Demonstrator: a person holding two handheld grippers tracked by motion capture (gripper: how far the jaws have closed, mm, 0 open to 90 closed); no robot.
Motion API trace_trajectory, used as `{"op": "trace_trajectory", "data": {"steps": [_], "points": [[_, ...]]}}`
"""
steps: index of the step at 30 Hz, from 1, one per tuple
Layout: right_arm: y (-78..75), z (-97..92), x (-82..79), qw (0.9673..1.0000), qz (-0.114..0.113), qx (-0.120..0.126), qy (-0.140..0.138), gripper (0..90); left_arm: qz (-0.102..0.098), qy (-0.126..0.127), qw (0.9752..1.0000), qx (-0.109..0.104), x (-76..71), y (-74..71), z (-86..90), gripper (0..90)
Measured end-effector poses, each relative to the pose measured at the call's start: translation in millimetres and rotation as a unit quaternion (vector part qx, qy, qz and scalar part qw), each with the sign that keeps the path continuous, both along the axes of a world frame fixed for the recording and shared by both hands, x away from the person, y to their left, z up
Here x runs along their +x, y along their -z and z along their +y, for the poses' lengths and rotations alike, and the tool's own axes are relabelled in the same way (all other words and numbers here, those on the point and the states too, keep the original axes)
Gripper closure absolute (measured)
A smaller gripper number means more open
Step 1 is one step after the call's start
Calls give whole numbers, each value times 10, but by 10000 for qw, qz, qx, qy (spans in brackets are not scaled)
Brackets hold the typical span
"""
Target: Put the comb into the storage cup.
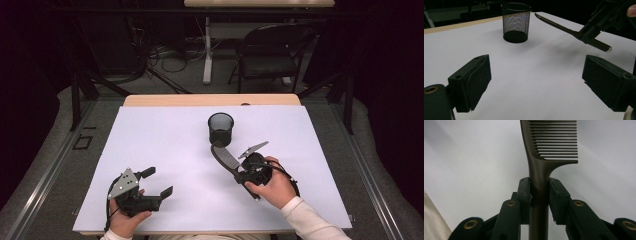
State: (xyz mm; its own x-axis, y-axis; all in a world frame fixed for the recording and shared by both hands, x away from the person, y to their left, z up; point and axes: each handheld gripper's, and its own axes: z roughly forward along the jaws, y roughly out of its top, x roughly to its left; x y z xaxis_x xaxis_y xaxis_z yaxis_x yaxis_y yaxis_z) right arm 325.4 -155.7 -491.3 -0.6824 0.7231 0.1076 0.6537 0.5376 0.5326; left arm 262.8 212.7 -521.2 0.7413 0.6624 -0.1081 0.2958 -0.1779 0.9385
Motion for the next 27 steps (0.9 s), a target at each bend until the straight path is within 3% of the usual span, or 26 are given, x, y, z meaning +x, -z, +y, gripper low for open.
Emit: {"op": "trace_trajectory", "data": {"steps": [8, 18, 27], "points": [[-36, 14, -56, 9989, -327, 350, 18, 726, -29, 51, 10000, 38, -4, -7, -34, 85], [-60, 105, -161, 9953, -829, 495, -46, 726, -35, 60, 10000, -13, -11, -8, -28, 86], [-54, 243, -197, 9872, -1490, 562, -134, 727, 12, 26, 10000, -44, 1, 0, -32, 85]]}}
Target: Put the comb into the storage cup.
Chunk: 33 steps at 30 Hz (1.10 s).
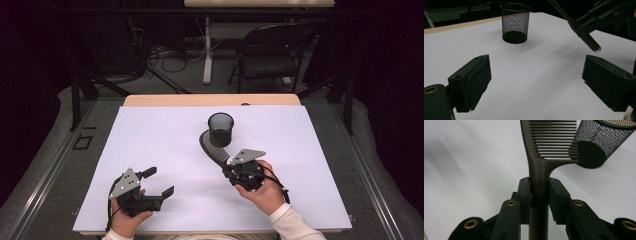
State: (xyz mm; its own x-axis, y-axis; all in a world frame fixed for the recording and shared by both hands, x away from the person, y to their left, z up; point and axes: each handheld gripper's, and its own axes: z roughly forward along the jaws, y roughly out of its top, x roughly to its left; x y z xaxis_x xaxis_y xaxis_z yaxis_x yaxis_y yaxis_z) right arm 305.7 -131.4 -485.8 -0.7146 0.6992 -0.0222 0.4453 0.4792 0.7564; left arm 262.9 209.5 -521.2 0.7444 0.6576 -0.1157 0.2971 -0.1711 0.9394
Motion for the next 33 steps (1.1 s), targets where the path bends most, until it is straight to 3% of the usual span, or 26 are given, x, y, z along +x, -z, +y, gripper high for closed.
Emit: {"op": "trace_trajectory", "data": {"steps": [13, 21, 33], "points": [[70, 76, -66, 9980, -423, 478, 2, 727, 50, -16, 10000, -33, -5, 4, -13, 100], [135, 97, -148, 9951, -851, 493, 74, 726, 123, 32, 9998, -123, -11, 0, -28, 107], [159, 81, -235, 9917, -1162, 545, 127, 726, 352, 38, 9985, -429, 16, -74, -69, 167]]}}
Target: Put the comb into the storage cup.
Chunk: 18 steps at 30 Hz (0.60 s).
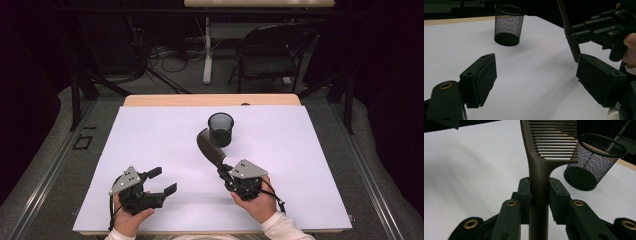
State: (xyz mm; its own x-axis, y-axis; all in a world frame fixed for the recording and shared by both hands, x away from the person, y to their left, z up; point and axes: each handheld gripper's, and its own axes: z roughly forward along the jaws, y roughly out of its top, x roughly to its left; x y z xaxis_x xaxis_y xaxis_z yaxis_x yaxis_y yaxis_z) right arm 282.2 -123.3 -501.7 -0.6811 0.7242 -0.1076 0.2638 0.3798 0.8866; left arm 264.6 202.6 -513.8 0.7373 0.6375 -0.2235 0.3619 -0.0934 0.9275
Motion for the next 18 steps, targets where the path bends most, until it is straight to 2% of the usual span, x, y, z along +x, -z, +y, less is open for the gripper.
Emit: {"op": "trace_trajectory", "data": {"steps": [5, 13, 18], "points": [[0, -7, -14, 10000, -77, 22, 23, 726, 101, -19, 9998, -144, 32, -48, -50, 251], [2, -5, -29, 9999, -127, 33, 45, 726, 284, 27, 9995, -129, 124, -132, -197, 285], [1, -11, -31, 9999, -134, 55, 54, 727, 305, 111, 9994, -107, 173, -189, -316, 312]]}}
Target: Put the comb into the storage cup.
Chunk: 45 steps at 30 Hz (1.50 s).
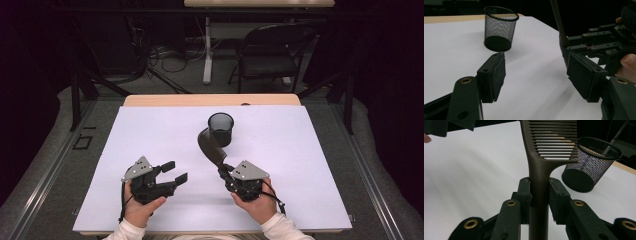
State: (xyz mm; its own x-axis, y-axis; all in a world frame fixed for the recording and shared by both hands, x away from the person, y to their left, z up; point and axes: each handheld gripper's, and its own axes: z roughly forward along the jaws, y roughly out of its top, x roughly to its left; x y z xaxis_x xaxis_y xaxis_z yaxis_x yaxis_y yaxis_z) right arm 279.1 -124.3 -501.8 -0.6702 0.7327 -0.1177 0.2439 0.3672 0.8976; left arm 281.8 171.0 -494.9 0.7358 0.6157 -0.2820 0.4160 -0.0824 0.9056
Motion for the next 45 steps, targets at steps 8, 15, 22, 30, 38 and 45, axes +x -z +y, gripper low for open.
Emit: {"op": "trace_trajectory", "data": {"steps": [8, 15, 22, 30, 38, 45], "points": [[-6, -3, -16, 10000, -70, 17, 8, 726, 218, 109, 9991, -346, 75, -90, -137, 343], [-4, 19, -29, 9999, -117, 15, -2, 726, 323, 14, 9982, -506, 112, -206, -121, 387], [0, 39, -36, 9999, -134, -9, -26, 726, 632, -9, 9961, -608, 145, -262, -62, 426], [-3, 66, -50, 9998, -186, -14, -52, 726, 850, 49, 9948, -568, 203, -352, -70, 466], [0, 86, -56, 9997, -227, -45, -85, 726, 969, 131, 9939, -511, 260, -424, -116, 486], [10, 97, -65, 9994, -330, -106, -60, 727, 1079, 303, 9924, -513, 320, -462, -186, 535]]}}
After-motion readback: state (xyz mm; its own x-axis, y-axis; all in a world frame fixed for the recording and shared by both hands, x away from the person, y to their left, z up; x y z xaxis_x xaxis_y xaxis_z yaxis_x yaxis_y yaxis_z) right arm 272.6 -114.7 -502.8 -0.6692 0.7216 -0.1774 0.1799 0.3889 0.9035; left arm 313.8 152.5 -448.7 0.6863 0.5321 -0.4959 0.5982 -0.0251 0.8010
